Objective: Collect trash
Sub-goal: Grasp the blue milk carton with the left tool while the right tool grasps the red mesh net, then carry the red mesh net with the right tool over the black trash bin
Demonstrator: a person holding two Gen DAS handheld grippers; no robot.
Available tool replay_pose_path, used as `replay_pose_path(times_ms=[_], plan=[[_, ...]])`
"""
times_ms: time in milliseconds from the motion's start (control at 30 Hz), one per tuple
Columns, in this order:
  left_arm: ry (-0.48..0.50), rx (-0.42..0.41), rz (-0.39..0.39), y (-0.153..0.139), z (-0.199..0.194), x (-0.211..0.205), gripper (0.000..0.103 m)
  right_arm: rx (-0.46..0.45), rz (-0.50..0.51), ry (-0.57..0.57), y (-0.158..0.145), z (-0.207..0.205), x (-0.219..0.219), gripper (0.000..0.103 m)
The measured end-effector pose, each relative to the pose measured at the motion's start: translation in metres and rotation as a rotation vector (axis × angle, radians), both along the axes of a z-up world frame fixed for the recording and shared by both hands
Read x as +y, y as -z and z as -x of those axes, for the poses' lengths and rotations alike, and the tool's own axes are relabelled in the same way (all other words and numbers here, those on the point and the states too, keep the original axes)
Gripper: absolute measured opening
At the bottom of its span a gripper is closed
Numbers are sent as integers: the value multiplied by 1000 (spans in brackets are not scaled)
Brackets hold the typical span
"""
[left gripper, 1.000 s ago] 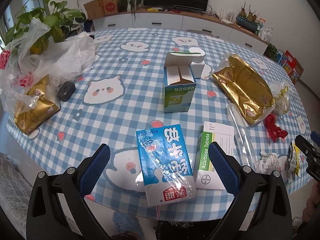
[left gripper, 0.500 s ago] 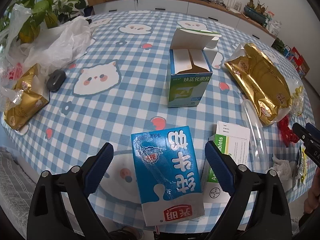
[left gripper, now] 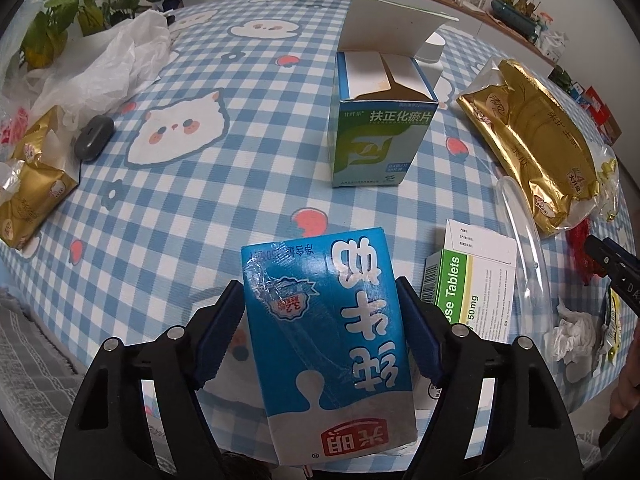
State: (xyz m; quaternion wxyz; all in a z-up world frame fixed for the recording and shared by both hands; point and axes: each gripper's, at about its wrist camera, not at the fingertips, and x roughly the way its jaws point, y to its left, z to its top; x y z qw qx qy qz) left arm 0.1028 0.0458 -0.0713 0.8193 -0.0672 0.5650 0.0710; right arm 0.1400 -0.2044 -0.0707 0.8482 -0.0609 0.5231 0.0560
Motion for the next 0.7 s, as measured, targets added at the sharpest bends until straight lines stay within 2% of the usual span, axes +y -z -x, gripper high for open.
replay_pose_path(times_ms=[67, 467, 700], plan=[[7, 2, 4, 0, 0, -1, 68, 6, -1, -3, 3, 0, 0, 41], [33, -16, -10, 0, 3, -7, 66, 35, -8, 2, 13, -3, -1, 16], [35, -39, -3, -8, 6, -4, 65, 21, -19, 5, 7, -1, -3, 10]])
